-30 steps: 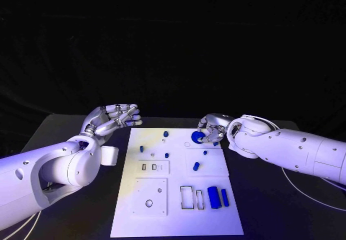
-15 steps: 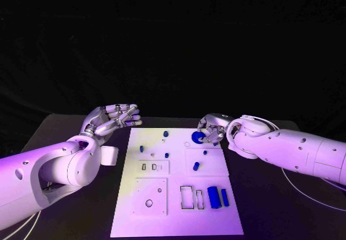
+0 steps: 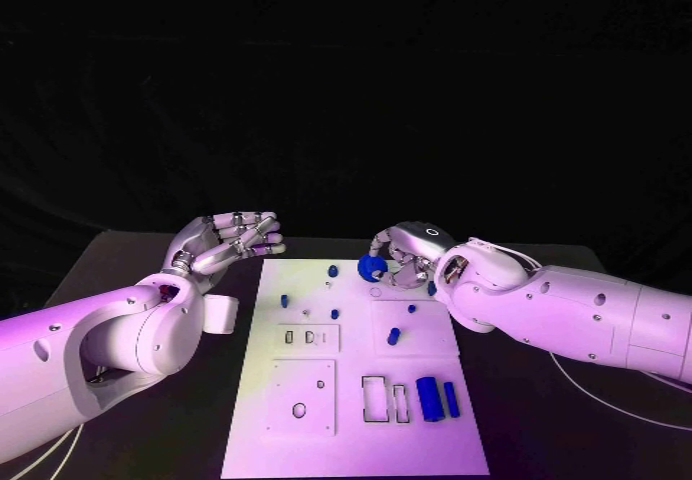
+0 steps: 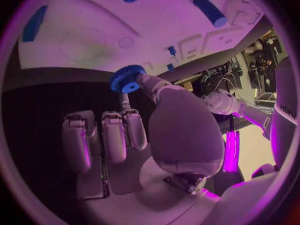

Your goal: Assemble the parts on the task board

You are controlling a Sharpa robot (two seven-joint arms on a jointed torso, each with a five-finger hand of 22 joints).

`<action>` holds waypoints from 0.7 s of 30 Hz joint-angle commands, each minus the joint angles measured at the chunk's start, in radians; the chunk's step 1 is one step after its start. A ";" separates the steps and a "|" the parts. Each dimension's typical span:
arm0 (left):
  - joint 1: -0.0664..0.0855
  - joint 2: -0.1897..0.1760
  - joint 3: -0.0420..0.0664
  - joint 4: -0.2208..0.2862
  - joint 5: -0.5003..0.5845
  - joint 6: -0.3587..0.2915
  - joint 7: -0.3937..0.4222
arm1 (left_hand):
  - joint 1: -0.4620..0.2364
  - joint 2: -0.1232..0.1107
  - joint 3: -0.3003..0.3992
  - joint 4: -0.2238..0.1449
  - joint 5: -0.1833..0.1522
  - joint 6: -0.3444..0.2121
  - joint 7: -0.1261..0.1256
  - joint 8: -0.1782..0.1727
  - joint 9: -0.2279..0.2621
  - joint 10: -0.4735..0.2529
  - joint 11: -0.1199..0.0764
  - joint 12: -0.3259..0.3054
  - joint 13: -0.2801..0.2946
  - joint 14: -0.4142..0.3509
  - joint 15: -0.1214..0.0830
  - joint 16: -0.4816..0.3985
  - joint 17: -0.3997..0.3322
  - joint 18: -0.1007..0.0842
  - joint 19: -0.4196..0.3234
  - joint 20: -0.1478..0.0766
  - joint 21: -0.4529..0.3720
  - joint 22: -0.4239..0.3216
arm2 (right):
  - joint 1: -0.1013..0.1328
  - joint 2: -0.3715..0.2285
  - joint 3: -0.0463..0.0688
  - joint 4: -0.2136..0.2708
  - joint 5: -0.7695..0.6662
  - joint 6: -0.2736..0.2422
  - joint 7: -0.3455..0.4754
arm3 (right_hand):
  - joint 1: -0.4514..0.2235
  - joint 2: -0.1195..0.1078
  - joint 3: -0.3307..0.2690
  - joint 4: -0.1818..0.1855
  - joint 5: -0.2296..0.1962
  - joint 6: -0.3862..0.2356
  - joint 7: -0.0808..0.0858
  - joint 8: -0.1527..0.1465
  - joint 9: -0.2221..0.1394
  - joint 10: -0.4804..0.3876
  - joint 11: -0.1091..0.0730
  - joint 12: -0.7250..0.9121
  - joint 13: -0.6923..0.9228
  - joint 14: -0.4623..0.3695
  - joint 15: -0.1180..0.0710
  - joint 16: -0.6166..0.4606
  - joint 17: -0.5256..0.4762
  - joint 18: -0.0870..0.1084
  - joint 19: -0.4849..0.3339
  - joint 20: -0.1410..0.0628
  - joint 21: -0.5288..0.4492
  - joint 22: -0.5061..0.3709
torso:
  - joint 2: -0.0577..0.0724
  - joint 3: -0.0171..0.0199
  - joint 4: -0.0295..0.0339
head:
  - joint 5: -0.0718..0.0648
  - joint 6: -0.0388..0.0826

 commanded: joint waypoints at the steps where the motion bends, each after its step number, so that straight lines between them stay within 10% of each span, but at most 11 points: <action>1: 0.002 0.004 0.001 0.001 -0.004 0.019 0.004 | 0.000 -0.006 0.006 0.000 -0.006 -0.002 0.004 -0.004 -0.002 0.001 0.004 -0.004 -0.001 -0.007 -0.002 -0.005 0.001 0.012 0.001 0.001 0.004 -0.001 | 0.001 0.015 0.000 0.018 -0.084 -0.066 -0.043 | -0.012 -0.001 0.007 0.001 -0.007 0.054 -0.041 -0.001 0.010 0.014 -0.005 0.006 0.136 0.088 -0.007 0.006 0.176 -0.012 0.099 -0.009 0.006 0.256 | 0.001 -0.0008 0.0015 | 0.002 -0.001; 21: 0.002 0.009 0.001 0.004 -0.004 0.021 0.001 | 0.000 -0.006 0.007 0.000 -0.006 -0.002 0.004 -0.004 -0.002 0.001 0.004 -0.005 -0.001 -0.008 -0.002 -0.005 0.002 0.012 0.002 0.001 0.004 -0.001 | -0.024 0.171 -0.015 -0.073 -0.117 -0.025 -0.098 | -0.029 -0.008 0.013 0.004 -0.023 0.054 -0.041 -0.008 0.010 0.013 -0.005 0.004 0.135 0.088 -0.007 0.006 0.172 -0.010 0.095 -0.010 0.002 0.251 | 0.004 -0.0008 0.0022 | 0.013 -0.010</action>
